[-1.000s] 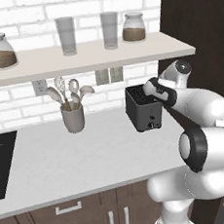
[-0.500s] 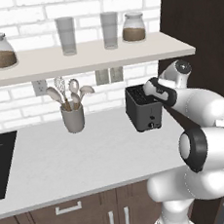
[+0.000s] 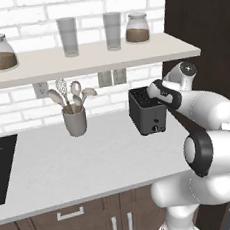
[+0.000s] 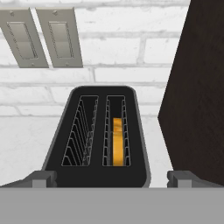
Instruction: Start the toaster. Once the lever pops up, take the bread to the plate on the dining counter.
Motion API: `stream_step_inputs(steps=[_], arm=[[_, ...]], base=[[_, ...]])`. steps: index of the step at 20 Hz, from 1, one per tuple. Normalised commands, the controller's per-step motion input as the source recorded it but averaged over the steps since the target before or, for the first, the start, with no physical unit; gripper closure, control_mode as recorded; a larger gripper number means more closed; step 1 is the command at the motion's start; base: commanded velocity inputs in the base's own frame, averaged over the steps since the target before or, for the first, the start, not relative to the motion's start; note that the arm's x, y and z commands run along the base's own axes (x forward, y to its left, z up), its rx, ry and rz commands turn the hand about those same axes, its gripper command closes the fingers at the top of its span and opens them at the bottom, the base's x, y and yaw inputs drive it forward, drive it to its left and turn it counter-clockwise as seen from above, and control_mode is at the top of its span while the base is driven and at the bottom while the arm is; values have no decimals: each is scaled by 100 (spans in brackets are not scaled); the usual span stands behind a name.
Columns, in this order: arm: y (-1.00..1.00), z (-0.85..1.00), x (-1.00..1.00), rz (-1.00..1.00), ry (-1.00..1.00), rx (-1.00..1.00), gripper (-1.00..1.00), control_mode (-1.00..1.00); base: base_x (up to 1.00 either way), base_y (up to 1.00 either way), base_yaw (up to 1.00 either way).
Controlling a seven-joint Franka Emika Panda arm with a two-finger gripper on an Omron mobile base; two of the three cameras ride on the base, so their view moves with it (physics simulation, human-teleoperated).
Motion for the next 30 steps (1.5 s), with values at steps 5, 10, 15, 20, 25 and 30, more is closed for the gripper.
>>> stream_step_inputs(steps=[5, 10, 15, 20, 25, 30], arm=[[0, 0, 0, 0, 0, 0, -100, -100], [0, 0, 0, 0, 0, 0, -100, -100], [0, 0, 0, 0, 0, 0, -100, -100], [0, 0, 0, 0, 0, 0, -100, -100], [0, 0, 0, 0, 0, 0, -100, -100], [0, 0, 0, 0, 0, 0, -100, -100]], base=[[0, 0, 0], [0, 0, 0], [0, 0, 0], [0, 0, 0], [0, 0, 0], [0, 0, 0]])
